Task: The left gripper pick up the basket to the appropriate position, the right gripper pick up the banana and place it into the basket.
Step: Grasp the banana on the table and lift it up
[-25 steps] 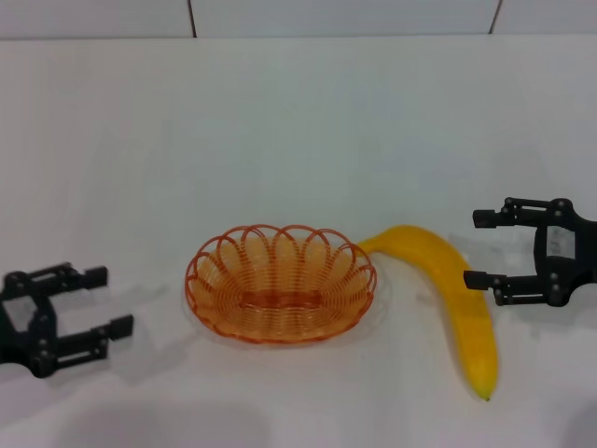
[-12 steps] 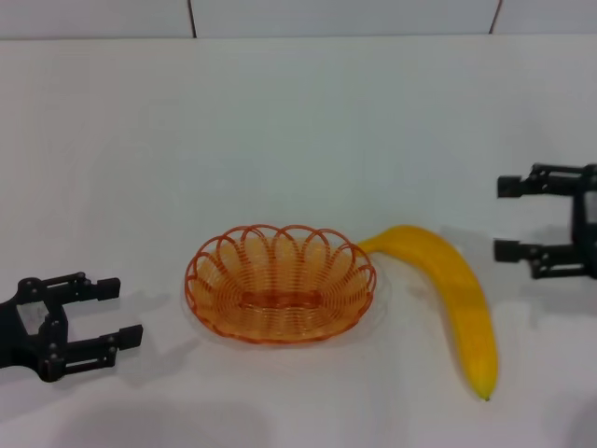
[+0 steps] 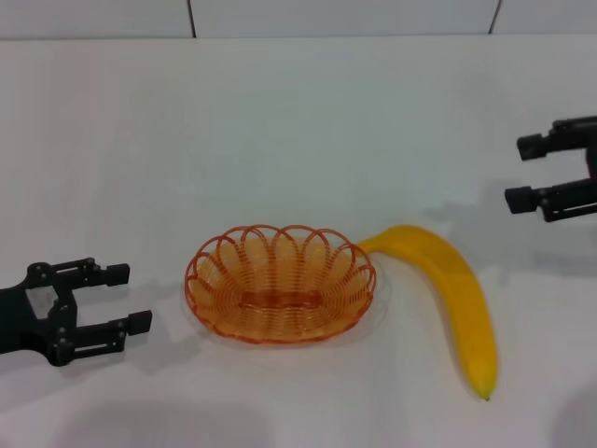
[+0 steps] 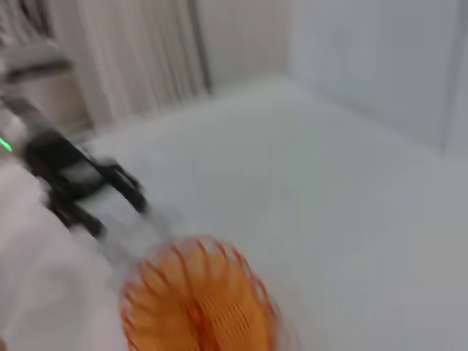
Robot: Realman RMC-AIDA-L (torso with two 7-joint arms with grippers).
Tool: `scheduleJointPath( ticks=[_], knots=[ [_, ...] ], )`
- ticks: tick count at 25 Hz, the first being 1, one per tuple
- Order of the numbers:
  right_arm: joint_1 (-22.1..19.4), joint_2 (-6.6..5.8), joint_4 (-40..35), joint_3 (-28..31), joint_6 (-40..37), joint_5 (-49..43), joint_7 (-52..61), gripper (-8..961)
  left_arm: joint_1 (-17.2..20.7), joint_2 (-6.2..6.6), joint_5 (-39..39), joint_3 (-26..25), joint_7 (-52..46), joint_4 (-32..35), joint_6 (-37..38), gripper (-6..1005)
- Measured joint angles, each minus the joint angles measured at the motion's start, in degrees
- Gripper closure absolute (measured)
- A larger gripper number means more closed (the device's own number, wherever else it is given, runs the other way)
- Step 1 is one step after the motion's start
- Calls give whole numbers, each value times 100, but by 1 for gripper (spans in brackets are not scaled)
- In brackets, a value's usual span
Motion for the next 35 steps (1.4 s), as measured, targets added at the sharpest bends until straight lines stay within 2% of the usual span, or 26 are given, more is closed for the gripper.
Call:
scheduleJointPath(
  ticks=[4, 7, 15, 24, 35],
  knots=[
    [186, -11, -307, -851, 689, -1019, 1041, 157, -12, 1, 1, 0, -8, 0, 0, 271],
    [309, 0, -298, -1053, 784, -1361, 1435, 157, -23, -4, -2, -1, -10, 0, 0, 271],
    [300, 33, -40, -1555, 813, -1322, 1743, 157, -43, 1, -8, 0, -52, 0, -1, 270],
    [453, 16, 1275, -2143, 1536, -1090, 1711, 158, -70, 5, -7, 0, -53, 0, -6, 270],
    [515, 16, 1755, -2193, 2023, -1081, 1783, 160, -68, 5, -3, 0, -53, 0, 0, 270]
  ],
)
